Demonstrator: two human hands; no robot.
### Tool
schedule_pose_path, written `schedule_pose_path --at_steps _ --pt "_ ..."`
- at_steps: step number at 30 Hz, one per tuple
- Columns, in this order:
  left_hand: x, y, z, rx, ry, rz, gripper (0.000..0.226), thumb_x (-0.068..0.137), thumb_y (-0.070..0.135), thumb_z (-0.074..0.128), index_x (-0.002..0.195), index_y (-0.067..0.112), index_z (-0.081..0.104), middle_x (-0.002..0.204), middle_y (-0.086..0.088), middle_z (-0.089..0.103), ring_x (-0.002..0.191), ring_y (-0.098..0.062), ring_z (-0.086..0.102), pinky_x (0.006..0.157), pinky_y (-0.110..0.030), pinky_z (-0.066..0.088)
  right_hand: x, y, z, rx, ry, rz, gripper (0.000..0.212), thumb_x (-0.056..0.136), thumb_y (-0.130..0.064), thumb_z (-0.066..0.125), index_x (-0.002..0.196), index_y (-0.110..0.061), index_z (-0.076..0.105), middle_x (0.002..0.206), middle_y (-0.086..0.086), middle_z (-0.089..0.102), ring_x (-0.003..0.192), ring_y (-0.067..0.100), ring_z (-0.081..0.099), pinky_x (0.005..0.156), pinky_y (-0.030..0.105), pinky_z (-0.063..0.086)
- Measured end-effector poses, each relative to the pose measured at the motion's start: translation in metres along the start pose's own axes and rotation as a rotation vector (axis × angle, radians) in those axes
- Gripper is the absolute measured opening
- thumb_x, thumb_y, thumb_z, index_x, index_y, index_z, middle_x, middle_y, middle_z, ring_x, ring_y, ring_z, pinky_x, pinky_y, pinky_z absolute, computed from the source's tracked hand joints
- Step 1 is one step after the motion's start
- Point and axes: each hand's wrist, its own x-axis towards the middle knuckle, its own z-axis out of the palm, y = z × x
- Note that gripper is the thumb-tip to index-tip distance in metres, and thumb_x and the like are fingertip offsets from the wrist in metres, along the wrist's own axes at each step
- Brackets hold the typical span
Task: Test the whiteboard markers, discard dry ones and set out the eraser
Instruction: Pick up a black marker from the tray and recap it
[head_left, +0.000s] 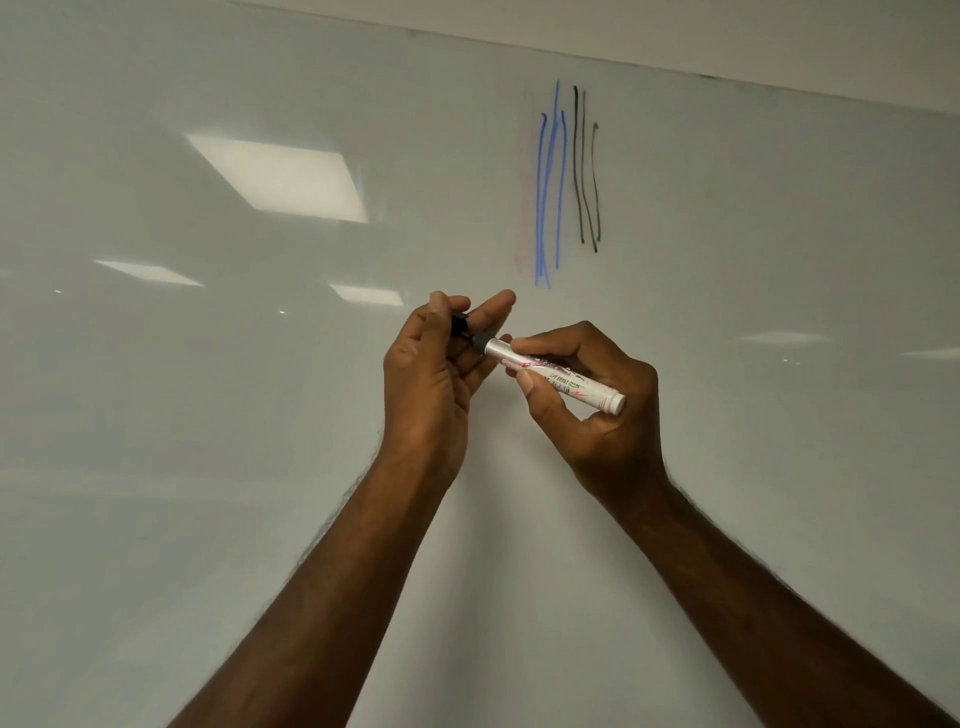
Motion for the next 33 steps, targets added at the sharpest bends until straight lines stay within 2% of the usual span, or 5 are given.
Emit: schedule_pose_path --at_steps 9,14,19,24,33 --pt "-0.015 -0.006 -0.003 -0.015 0.015 -0.021 0.031 0.106 0.031 0.040 0.105 0.012 0.064 0.108 -0.012 0.076 0.105 -0.028 0.073 0.086 -0.038 0.060 -0.006 -0.002 0.000 0.057 -0.006 0.080 0.028 0.090 -0.023 0.072 0.108 -0.003 0.071 0.102 -0.007 0.070 0.091 0.002 0.069 0.076 0.014 0.055" --pt "-0.027 -0.011 -0.001 -0.075 0.064 0.008 0.026 0.101 0.030 0.045 0.106 0.013 0.064 0.110 -0.010 0.076 0.107 -0.025 0.072 0.088 -0.039 0.060 -0.017 -0.013 0.011 0.342 0.098 0.362 0.019 0.088 -0.021 0.075 0.103 -0.010 0.072 0.095 0.006 0.077 0.086 0.026 0.076 0.074 0.040 0.063" --pt "-0.037 -0.013 -0.003 -0.064 0.016 0.053 0.029 0.089 0.035 0.050 0.104 0.014 0.063 0.109 -0.009 0.076 0.107 -0.025 0.072 0.086 -0.036 0.060 -0.021 -0.034 0.014 0.585 0.183 0.565 0.024 0.084 -0.017 0.067 0.100 0.000 0.070 0.091 0.011 0.078 0.081 0.027 0.077 0.070 0.028 0.061" --pt "-0.048 -0.014 -0.003 0.050 -0.031 0.102 0.024 0.093 0.031 0.052 0.101 0.014 0.067 0.104 -0.011 0.077 0.103 -0.028 0.073 0.086 -0.038 0.059 -0.028 -0.043 0.003 0.698 0.188 0.760 0.021 0.089 -0.025 0.067 0.101 -0.008 0.072 0.095 0.013 0.078 0.087 0.032 0.076 0.071 0.031 0.062" --pt "-0.088 -0.036 -0.017 0.206 -0.211 0.086 0.041 0.085 0.009 0.073 0.124 0.018 0.063 0.106 -0.006 0.077 0.089 -0.030 0.076 0.066 -0.043 0.063 -0.045 -0.060 -0.041 0.559 0.293 0.967 0.038 0.078 -0.039 0.065 0.090 -0.004 0.071 0.077 0.017 0.076 0.066 0.027 0.076 0.055 0.025 0.058"
